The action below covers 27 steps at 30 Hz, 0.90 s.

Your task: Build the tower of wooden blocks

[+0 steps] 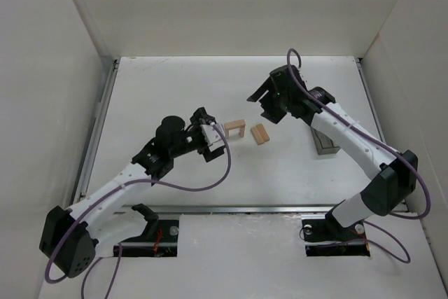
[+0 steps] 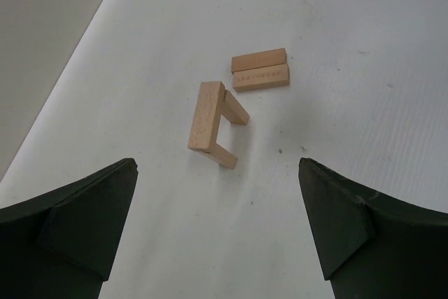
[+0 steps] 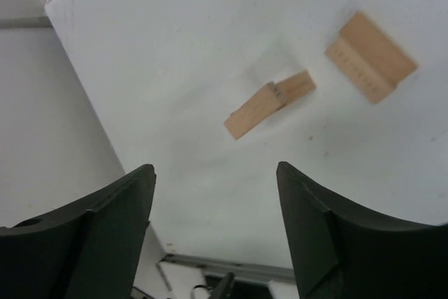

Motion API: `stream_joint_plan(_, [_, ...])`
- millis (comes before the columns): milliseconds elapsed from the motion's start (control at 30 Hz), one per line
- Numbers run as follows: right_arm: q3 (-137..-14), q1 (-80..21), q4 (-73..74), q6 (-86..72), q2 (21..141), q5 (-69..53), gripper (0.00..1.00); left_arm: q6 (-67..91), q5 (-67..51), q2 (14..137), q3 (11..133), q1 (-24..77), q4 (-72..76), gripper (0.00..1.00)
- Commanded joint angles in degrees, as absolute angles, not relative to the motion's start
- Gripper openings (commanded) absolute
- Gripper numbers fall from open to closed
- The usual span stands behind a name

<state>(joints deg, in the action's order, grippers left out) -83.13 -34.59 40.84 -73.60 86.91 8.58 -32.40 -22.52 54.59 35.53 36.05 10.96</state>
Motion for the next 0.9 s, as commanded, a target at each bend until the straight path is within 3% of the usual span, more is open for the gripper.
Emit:
stream_joint_plan(0, [-83.05, -32.00, 37.62, -56.36, 85.17, 10.72, 0.76, -38.23, -29.09, 58.78, 41.29, 34.81, 6.24, 1.00])
stream_joint_plan(300, [-84.64, -30.76, 35.25, -31.14, 84.03, 3.00, 0.84, -44.11, -31.29, 68.91, 45.00, 31.99, 4.75, 1.00])
stream_joint_plan(533, [-80.42, -30.15, 31.90, -24.88, 82.79, 5.71, 0.95, -42.28, -28.92, 72.60, 45.18, 31.99, 9.39, 1.00])
stream_joint_plan(867, [-77.87, -29.62, 30.32, -22.59, 86.83, 3.70, 0.95, -38.67, -26.21, 77.61, 44.65, 31.99, 16.86, 1.00])
